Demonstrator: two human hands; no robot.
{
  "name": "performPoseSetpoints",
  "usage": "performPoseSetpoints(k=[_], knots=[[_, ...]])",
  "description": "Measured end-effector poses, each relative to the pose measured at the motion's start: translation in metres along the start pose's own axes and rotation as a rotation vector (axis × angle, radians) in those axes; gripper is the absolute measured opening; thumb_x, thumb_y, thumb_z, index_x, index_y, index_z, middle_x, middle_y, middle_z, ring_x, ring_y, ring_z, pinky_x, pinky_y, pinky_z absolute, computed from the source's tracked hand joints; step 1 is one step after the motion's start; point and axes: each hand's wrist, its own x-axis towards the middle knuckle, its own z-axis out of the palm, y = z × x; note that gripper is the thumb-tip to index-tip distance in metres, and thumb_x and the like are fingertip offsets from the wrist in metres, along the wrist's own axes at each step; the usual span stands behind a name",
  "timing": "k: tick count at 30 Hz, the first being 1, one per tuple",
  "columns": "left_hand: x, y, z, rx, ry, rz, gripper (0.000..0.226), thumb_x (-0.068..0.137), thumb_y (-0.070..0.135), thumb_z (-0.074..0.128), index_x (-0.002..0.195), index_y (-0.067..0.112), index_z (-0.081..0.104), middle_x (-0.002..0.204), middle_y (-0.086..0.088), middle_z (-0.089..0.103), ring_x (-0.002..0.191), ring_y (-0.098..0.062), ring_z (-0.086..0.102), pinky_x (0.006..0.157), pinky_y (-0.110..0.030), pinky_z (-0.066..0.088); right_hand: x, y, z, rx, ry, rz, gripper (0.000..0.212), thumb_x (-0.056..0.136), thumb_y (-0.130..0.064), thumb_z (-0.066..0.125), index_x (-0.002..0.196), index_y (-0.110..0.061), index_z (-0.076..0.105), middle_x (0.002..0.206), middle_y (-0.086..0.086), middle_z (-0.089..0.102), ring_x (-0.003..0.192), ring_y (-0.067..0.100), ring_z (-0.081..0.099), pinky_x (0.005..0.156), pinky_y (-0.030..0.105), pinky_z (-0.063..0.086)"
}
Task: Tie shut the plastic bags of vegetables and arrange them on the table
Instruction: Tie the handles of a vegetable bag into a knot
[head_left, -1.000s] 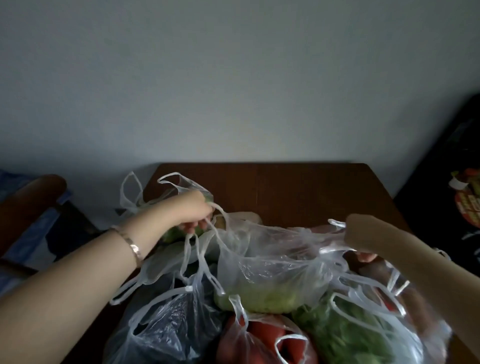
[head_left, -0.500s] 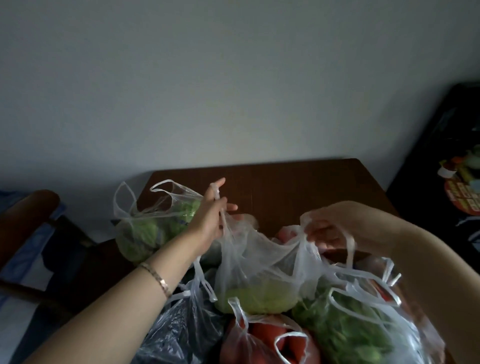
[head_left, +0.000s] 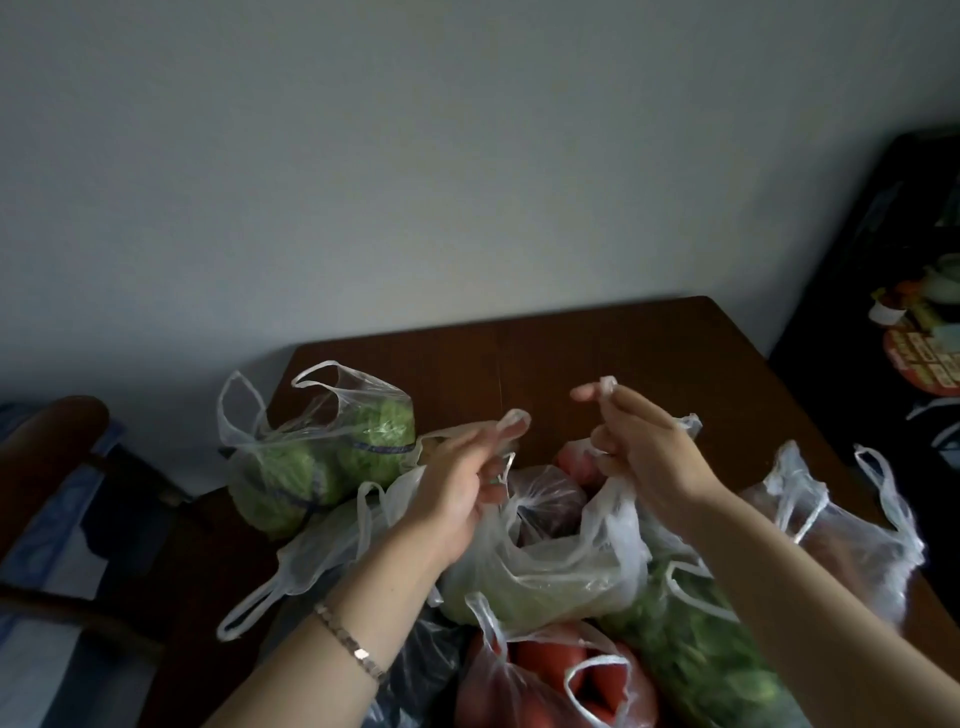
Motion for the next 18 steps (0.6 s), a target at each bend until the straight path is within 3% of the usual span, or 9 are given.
performPoseSetpoints(k=[3,7,10,12,14,16,18], knots=[[0.002,-0.004,0.007,-0.061,-0.042,-0.010,0.019,0.090,0.003,0.050,0.088,0.008,0.069,0.077,-0.003,0.059,0.049,-0.003,0.042,0.038,-0.012,0.030,0.005,0.014,0.003,-0.061,0.076,0.032,0.019,0.093,-0.012,0.048,0.101,-0.008,0.065,0.058,0.002,0.036,0.051,0.008,0.033,0.043,0.013,0.029],[0.008,-0.006,0.014,-0.129,-0.007,-0.137,0.019,0.084,-0.003,0.058,0.103,0.000,0.059,0.055,-0.003,0.059,0.039,-0.004,0.053,0.036,-0.014,0.039,0.004,0.029,0.008,-0.061,0.146,0.052,0.011,0.078,0.002,0.065,0.087,-0.003,0.069,0.065,0.004,0.061,0.058,0.010,0.055,0.055,0.015,0.045],[0.010,-0.009,0.015,-0.111,-0.069,-0.258,0.005,0.078,0.008,0.063,0.078,0.003,0.062,0.047,0.001,0.060,0.035,-0.005,0.052,0.036,-0.014,0.041,-0.002,0.034,0.013,-0.217,0.069,0.003,0.010,0.080,0.001,0.063,0.075,-0.005,0.070,0.061,0.004,0.063,0.052,0.005,0.055,0.050,0.013,0.041],[0.010,-0.010,0.015,-0.076,-0.104,-0.271,0.008,0.073,0.012,0.066,0.067,0.008,0.069,0.048,0.000,0.060,0.037,-0.005,0.052,0.038,-0.014,0.042,-0.005,0.036,0.013,-0.244,0.015,0.001,0.014,0.084,-0.001,0.058,0.077,0.001,0.070,0.070,0.017,0.063,0.061,0.015,0.054,0.057,0.020,0.041],[0.008,-0.010,0.016,-0.038,-0.084,-0.247,0.007,0.079,0.008,0.064,0.082,0.005,0.070,0.054,-0.003,0.063,0.037,-0.006,0.055,0.037,-0.015,0.043,-0.007,0.038,0.011,-0.231,-0.031,-0.001,0.019,0.086,-0.011,0.059,0.078,0.002,0.070,0.072,0.026,0.060,0.062,0.019,0.049,0.057,0.021,0.038],[0.008,-0.012,0.016,0.055,-0.040,-0.216,0.014,0.080,0.009,0.066,0.093,0.003,0.068,0.066,-0.008,0.066,0.041,-0.007,0.058,0.036,-0.015,0.041,-0.009,0.040,0.010,-0.266,-0.023,0.003,0.029,0.087,-0.026,0.058,0.075,-0.003,0.072,0.065,0.026,0.056,0.054,0.017,0.044,0.049,0.015,0.036],[0.008,-0.015,0.016,0.120,-0.023,-0.162,0.012,0.078,0.013,0.070,0.089,0.008,0.069,0.069,-0.006,0.066,0.048,-0.007,0.060,0.037,-0.015,0.038,-0.010,0.039,0.011,-0.269,0.021,0.025,0.033,0.090,-0.028,0.053,0.075,-0.004,0.071,0.058,0.017,0.060,0.047,0.012,0.048,0.044,0.011,0.036]])
